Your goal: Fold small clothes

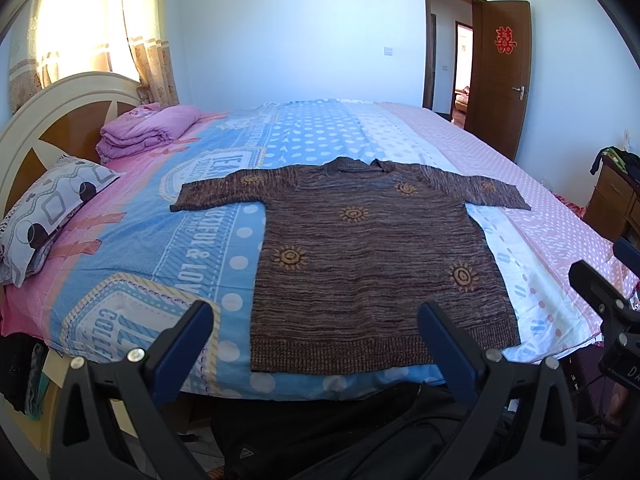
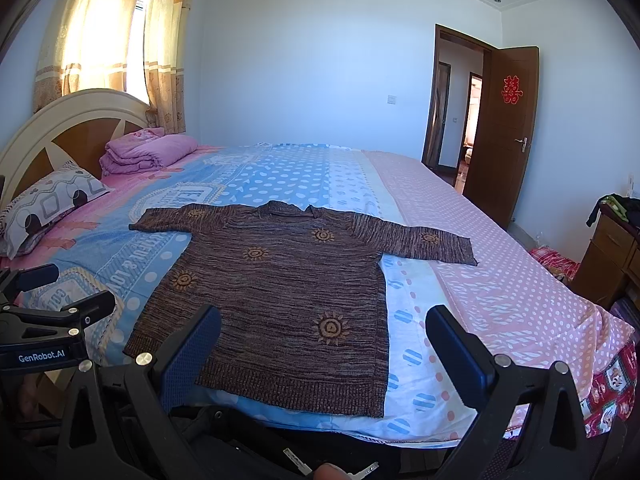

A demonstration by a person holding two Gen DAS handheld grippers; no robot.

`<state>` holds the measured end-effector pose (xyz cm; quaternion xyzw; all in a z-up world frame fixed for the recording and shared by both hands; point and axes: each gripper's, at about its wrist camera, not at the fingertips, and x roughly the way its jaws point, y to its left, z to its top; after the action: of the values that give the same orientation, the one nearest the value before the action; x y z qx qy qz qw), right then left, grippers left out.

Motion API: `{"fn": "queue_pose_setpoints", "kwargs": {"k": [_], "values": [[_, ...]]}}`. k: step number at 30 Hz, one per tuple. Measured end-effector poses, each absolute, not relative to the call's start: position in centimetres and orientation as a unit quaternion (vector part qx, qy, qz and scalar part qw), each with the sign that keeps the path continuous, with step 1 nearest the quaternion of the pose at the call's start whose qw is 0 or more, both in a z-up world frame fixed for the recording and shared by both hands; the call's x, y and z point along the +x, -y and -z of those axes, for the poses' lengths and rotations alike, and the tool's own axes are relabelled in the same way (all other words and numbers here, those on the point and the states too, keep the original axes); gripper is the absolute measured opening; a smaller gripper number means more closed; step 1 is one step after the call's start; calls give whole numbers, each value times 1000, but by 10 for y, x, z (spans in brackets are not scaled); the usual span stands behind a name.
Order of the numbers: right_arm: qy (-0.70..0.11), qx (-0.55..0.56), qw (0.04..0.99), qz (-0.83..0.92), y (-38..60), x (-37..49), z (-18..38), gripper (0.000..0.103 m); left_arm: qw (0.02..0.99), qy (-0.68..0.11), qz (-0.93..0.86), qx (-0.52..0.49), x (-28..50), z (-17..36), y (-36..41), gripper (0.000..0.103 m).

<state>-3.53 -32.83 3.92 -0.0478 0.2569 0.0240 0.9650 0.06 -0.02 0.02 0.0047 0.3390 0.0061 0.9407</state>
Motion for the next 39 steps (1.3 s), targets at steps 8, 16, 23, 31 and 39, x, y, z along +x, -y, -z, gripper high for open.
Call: {"fn": "queue_pose_setpoints", "kwargs": {"k": [8,16,23,31,39], "values": [[-260,-47,964,-26,328,-34,-37,102,941,-340,-5,7,2,-1,2,103],[-265,-47,963,-28,327,-33,-35,102,940,-340,-4,8,3,0,4,103],[-267,-47,962,-29,326,-32,-34,102,940,-341,-4,8,3,0,4,103],[-283,-43,957,-40,326,-27,-26,102,938,-345,4,12,5,5,4,103],[-299,-33,952,-51,331,-16,-19,102,930,-366,29,11,19,15,3,103]]}}
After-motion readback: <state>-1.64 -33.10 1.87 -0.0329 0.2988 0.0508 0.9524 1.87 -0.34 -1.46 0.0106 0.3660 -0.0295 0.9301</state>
